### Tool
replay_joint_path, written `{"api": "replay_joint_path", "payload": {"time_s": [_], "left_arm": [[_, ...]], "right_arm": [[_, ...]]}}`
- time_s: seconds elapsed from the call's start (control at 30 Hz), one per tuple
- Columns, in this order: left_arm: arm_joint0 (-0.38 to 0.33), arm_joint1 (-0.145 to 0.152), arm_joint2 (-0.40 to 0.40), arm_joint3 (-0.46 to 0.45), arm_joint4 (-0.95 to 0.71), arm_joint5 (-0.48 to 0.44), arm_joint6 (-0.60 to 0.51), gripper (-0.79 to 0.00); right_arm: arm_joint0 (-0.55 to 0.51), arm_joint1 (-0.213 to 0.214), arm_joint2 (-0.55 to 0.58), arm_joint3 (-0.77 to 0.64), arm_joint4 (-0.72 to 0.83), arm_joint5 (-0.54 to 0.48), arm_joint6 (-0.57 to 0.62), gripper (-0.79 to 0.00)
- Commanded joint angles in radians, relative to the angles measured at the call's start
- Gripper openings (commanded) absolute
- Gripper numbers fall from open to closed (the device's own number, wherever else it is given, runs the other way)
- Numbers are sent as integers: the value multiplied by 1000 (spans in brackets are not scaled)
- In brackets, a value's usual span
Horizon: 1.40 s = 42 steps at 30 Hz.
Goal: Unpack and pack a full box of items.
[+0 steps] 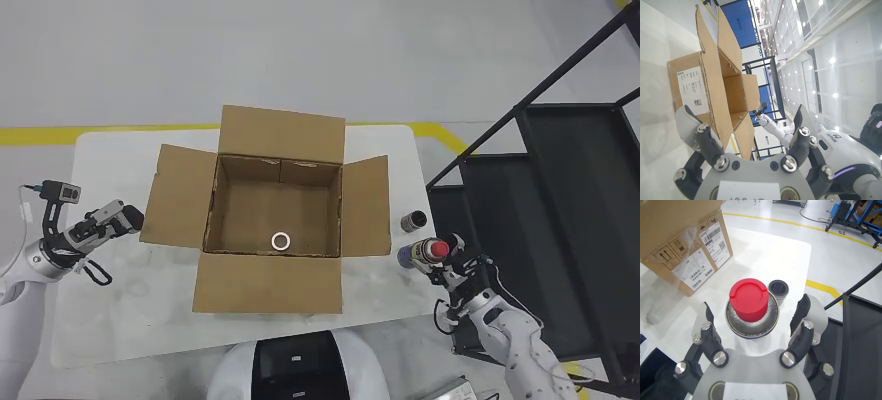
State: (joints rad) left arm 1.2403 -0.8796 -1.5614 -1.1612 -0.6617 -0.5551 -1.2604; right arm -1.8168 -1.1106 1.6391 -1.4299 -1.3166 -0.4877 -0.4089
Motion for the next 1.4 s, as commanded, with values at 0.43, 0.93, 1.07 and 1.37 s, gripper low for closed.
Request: {"api": "replay_joint_path", "payload": {"time_s": [0.43,0.93,1.07,1.37], "left_arm": [[0,0,0,0,0,0,0,0],[0,0,0,0,0,0,0,0],[0,0,0,0,0,0,0,0],[0,0,0,0,0,0,0,0]], "right_arm": [[44,-5,-36,78,7,-8,-50,-785],[-69,11,85,-110,68,-131,-183,-785],[-145,16,153,-264,82,-162,-208,-785],[-222,16,208,-545,122,-214,-209,-785]]}}
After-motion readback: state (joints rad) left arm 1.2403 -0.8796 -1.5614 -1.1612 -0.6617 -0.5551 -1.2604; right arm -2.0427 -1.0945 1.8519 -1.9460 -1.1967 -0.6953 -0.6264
